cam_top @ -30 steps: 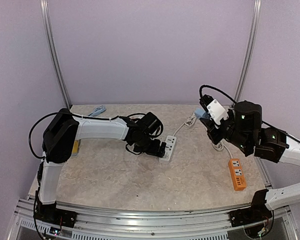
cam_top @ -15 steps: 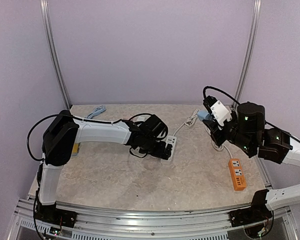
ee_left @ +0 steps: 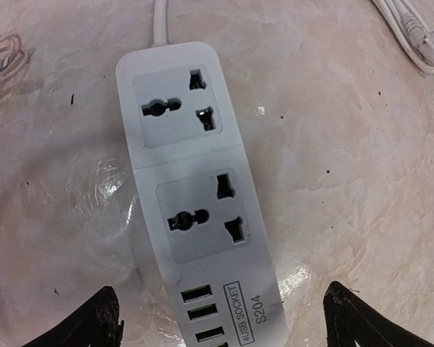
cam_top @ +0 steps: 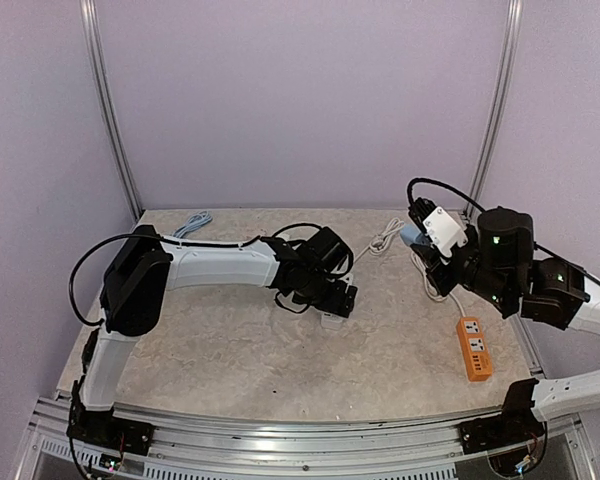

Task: Insert the plug
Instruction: Move the socket to the center of the board.

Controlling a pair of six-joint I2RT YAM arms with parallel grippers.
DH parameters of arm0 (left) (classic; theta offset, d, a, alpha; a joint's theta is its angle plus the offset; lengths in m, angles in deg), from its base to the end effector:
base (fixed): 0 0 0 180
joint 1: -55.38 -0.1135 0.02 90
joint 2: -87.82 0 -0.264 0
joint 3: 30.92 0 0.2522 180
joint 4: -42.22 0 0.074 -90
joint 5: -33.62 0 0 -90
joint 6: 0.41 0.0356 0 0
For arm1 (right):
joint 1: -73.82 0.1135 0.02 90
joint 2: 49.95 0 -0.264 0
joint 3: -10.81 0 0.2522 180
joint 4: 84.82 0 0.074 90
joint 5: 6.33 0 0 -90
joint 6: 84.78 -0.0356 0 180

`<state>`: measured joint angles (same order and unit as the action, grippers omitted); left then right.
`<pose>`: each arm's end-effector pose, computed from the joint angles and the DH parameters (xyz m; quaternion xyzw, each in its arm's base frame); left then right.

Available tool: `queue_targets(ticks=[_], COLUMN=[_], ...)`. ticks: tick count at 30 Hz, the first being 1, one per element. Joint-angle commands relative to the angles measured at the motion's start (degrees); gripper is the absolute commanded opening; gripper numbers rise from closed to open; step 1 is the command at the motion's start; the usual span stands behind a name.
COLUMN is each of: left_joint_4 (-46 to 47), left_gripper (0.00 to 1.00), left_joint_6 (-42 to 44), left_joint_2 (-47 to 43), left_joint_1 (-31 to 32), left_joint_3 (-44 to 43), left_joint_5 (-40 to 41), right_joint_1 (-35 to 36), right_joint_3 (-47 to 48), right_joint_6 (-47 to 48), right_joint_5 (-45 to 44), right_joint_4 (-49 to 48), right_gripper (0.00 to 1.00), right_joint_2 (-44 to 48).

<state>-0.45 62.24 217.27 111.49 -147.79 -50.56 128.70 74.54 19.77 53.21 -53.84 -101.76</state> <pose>0.2797 -0.4099 0.1725 0.2220 0.9270 -0.1624 0.2548 0.1312 0.1552 0.3389 -0.3222 0.7327 -0.0078 0.5993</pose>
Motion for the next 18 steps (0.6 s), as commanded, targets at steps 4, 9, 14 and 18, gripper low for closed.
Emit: queue_targets(ticks=[4, 9, 14, 18], left_joint_4=[-1.59, -2.25, -0.72, -0.15], left_gripper=[0.9, 0.78, 0.73, 0.61], left_joint_6=[1.87, 3.04, 5.28, 7.04], left_joint_2=[1.93, 3.53, 3.29, 2.38], left_joint_1=[-0.78, -1.35, -1.55, -1.44], left_joint_3=[0.86, -0.24, 1.44, 3.55], left_joint_5=[-2.77, -3.75, -8.26, -9.87], right_joint_1=[-0.64, -0.64, -0.64, -0.64], right_joint_3=[3.2, 2.68, 3.78, 5.27], right_joint_6=[1.84, 1.2, 3.07, 5.6], right_joint_5=[1.03, 3.03, 4.98, 6.84], right_joint_4=[2.34, 2.08, 3.76, 5.68], right_gripper=[0.0, 0.0, 0.0, 0.0], right_joint_2=[-0.72, -0.05, -1.14, -3.29])
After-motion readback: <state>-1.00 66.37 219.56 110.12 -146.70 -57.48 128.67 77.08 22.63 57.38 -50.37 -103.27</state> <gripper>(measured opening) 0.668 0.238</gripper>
